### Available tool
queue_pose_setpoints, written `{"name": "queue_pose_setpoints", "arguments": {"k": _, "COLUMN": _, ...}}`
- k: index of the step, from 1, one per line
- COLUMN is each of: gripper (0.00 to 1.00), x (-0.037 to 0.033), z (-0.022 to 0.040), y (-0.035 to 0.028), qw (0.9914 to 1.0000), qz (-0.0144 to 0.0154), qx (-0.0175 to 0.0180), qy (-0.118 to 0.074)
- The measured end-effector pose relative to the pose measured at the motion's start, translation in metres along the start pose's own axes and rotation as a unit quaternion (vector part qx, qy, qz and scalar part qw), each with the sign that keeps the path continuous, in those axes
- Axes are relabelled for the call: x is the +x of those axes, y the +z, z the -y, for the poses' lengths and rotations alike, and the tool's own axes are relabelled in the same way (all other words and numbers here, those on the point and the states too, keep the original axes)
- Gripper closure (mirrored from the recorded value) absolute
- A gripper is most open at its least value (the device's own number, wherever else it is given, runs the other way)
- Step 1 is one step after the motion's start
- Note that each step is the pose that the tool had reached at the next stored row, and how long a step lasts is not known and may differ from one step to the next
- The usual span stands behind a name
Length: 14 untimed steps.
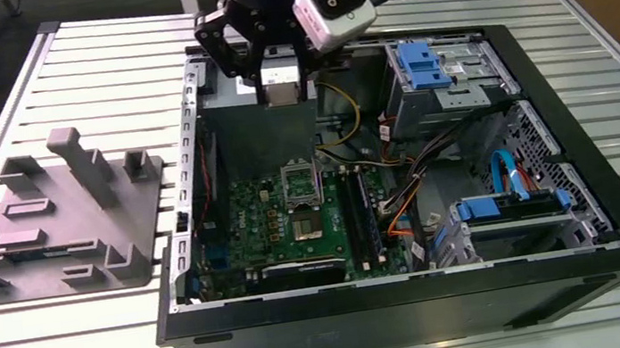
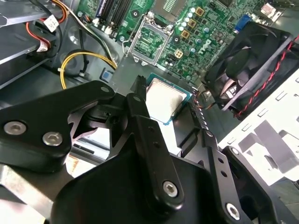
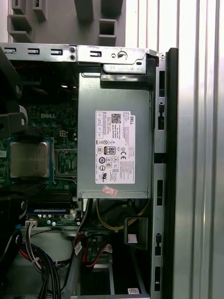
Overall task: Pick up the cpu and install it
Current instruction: 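Pick up the cpu and move it towards the insertion slot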
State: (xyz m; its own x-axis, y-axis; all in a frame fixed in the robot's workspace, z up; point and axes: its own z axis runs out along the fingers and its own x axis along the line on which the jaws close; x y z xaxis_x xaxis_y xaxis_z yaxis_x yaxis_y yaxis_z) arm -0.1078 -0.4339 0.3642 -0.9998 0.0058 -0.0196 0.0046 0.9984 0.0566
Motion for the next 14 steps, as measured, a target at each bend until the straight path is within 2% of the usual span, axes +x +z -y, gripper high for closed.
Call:
{"name": "queue_pose_setpoints", "arguments": {"k": 4, "gripper": 0.53, "x": -0.0016, "z": 0.0007, "y": 0.001, "qw": 1.0, "qz": 0.0, "qx": 0.0001, "qy": 0.0}}
{"name": "queue_pose_setpoints", "arguments": {"k": 14, "gripper": 0.53, "x": -0.0021, "z": 0.0113, "y": 0.0102, "qw": 1.0, "qz": 0.0, "qx": 0.0, "qy": 0.0}}
